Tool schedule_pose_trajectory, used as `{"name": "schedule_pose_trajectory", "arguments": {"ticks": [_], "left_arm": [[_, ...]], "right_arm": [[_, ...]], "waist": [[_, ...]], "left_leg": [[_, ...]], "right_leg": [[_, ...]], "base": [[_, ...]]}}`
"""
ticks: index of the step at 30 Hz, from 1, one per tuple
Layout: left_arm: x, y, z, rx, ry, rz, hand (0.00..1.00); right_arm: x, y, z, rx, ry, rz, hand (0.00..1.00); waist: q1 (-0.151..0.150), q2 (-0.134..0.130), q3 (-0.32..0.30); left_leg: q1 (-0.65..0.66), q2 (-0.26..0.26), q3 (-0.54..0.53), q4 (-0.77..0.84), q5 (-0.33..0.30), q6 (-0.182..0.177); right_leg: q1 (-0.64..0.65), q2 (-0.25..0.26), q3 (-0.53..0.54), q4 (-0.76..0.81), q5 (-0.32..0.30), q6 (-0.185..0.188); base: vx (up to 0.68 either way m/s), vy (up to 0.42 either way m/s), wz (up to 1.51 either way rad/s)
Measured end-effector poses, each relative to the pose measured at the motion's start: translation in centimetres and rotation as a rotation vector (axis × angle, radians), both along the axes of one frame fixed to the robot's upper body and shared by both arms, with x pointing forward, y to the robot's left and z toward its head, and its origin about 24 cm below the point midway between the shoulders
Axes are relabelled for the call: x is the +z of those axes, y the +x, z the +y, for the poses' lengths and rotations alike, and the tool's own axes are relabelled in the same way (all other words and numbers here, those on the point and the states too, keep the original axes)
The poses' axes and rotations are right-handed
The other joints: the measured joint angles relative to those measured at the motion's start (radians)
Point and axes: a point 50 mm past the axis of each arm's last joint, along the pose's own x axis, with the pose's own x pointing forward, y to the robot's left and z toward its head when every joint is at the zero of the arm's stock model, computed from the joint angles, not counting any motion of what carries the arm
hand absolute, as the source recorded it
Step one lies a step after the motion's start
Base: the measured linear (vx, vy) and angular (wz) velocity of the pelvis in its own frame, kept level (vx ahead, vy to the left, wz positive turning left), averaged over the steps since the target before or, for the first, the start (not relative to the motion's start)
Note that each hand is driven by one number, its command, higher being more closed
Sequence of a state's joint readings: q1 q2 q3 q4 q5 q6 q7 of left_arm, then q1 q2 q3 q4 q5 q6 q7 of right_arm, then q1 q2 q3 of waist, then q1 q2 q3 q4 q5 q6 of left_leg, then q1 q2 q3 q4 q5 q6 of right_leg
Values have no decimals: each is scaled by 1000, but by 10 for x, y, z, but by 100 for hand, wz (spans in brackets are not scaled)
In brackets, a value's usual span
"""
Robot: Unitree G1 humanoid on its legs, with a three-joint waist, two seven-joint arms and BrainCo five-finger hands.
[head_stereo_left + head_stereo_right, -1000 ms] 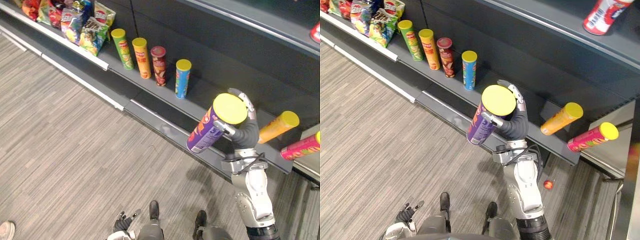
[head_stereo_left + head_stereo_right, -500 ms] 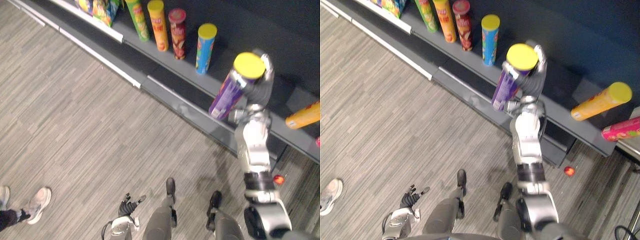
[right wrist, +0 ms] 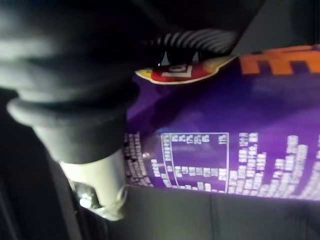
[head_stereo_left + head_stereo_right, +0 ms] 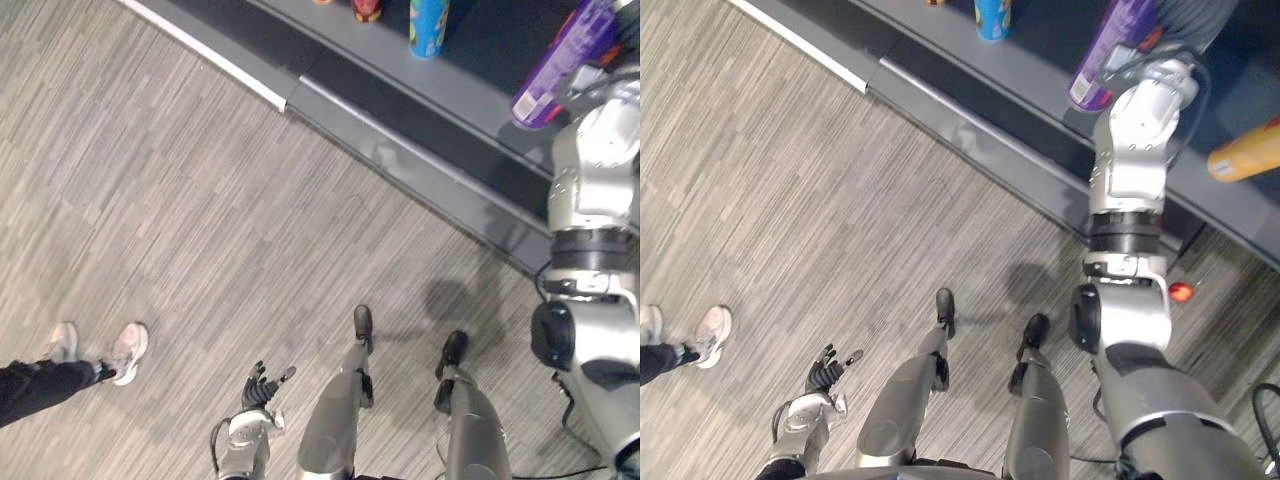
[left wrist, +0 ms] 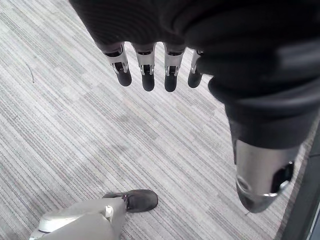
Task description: Put the gum and the chips on the shelf.
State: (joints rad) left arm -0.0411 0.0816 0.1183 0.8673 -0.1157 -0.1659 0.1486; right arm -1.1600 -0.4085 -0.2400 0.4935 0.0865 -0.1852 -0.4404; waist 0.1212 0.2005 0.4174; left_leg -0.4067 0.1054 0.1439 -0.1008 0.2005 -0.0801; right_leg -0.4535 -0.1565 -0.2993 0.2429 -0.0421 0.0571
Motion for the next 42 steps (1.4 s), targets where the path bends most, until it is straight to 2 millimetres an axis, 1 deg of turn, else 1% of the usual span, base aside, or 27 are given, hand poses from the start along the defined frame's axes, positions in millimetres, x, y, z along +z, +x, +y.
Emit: {"name": "schedule_pose_trajectory", "arguments": {"ticks": [2,3,7,9,12,16,20,23,30,33,35,39,42], "left_arm": [[1,3,-3,-18,2,-7,0],[2,4,-4,-25,2,-9,0],[9,18,-13,-51,-18,-66,0],[13,23,-16,-70,-17,-89,0],[20,31,-20,-67,-39,-137,0],[23,36,-23,-79,-41,-152,0],[23,36,-23,-52,-69,-156,0],[24,38,-25,-52,-74,-164,0],[28,41,-34,-53,-99,-191,0],[27,41,-37,-52,-109,-191,0],[27,41,-37,-50,-110,-191,0],[27,40,-37,-30,-129,-193,0],[27,40,-38,-18,-137,-192,0]], "right_arm": [[2,1,-5,-19,17,6,100],[2,1,-6,-24,21,9,100],[5,-3,-18,-64,46,-2,100],[10,-4,-18,-67,50,-12,100],[14,-4,-18,-79,73,-25,100],[14,-5,-18,-85,87,-29,100],[20,-9,-16,-80,83,-59,100],[24,-11,-16,-82,78,-75,100],[26,-14,-17,-94,93,-89,100],[27,-19,-24,-113,134,-112,100],[30,-22,-25,-121,145,-135,100],[39,-27,-22,-130,178,-172,100],[50,-35,-19,-171,175,-222,100]], "waist": [[2,11,5],[2,12,5],[4,29,13],[5,40,18],[20,46,20],[22,48,21],[22,51,22],[22,51,22],[21,51,22],[19,51,23],[19,50,23],[22,50,23],[23,50,23]], "left_leg": [[-19,0,12,0,4,0],[-26,-1,12,0,6,-1],[-65,-4,13,-1,17,0],[-77,-8,16,-1,17,0],[-101,-14,33,-1,22,-6],[-121,-27,35,-1,28,-8],[-128,-43,42,-1,28,-8],[-136,-44,58,-1,28,-8],[-137,-55,64,-1,27,-7],[-141,-59,89,-1,23,-3],[-141,-59,117,-1,26,-6],[-143,-66,116,-1,27,-6],[-150,-73,115,-1,28,-6]], "right_leg": [[-38,-4,14,24,-1,-2],[-47,-5,16,29,-2,-2],[-109,-15,21,75,-9,-9],[-133,-21,28,95,-12,-10],[-185,-34,41,140,-23,-14],[-227,-56,47,194,-47,-14],[-257,-81,58,241,-68,-11],[-268,-87,59,251,-70,-10],[-275,-104,58,267,-75,-6],[-278,-119,52,279,-82,0],[-280,-130,52,287,-87,3],[-281,-140,49,294,-90,8],[-291,-147,49,304,-91,7]], "base": [[-45,-22,-15],[-40,-24,-5],[-35,-19,0],[-36,-13,-4],[-20,-9,-5],[-2,-15,10],[9,-4,7],[4,0,2],[10,2,4],[0,6,15],[2,9,11],[10,2,7],[10,-1,4]]}}
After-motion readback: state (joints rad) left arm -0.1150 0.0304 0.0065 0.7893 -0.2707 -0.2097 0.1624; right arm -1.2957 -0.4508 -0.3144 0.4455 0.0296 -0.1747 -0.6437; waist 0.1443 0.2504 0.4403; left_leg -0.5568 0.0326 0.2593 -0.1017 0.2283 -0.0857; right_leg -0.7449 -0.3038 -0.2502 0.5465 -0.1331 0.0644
